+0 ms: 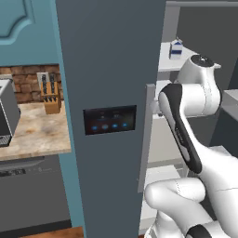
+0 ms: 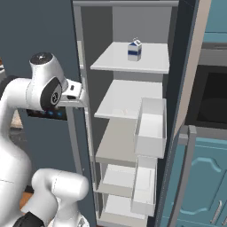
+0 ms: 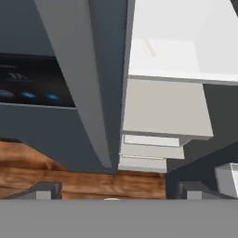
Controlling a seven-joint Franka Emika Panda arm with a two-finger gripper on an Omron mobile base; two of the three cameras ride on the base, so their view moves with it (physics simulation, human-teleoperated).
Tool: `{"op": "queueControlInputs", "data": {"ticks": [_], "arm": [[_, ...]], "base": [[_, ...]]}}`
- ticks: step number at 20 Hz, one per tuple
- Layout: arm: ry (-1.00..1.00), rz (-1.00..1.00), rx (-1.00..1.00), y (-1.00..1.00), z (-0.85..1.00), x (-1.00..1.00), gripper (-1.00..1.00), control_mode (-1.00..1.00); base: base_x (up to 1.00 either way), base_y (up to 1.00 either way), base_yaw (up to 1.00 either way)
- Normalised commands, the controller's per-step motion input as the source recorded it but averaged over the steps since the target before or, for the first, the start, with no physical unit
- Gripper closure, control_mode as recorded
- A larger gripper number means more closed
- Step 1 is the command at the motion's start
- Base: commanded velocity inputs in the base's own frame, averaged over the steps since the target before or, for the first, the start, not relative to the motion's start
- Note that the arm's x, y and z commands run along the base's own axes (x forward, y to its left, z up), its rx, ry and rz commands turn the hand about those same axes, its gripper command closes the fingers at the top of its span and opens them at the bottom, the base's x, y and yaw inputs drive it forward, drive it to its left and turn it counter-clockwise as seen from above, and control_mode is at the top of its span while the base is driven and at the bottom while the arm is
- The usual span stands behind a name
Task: Take out the milk from the fridge and place it on the tray on the counter. Then take the sugar cube near the tray and place it in the tray.
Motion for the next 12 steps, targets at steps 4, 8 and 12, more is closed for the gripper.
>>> {"op": "queueControlInputs", "data": {"ticks": [4,8,12], "arm": [[-0.18,-0.13,-0.01,-0.02,0.39,-0.19,-1.0,-1.0],[-0.13,-0.06,0.0,-0.04,0.51,-0.12,-1.0,-1.0],[-0.08,-0.04,0.0,-0.21,0.51,-0.04,-1.0,-1.0]], "base": [[0.0,0.0,0.0],[0.0,0.0,0.0],[0.0,0.0,0.0]]}}
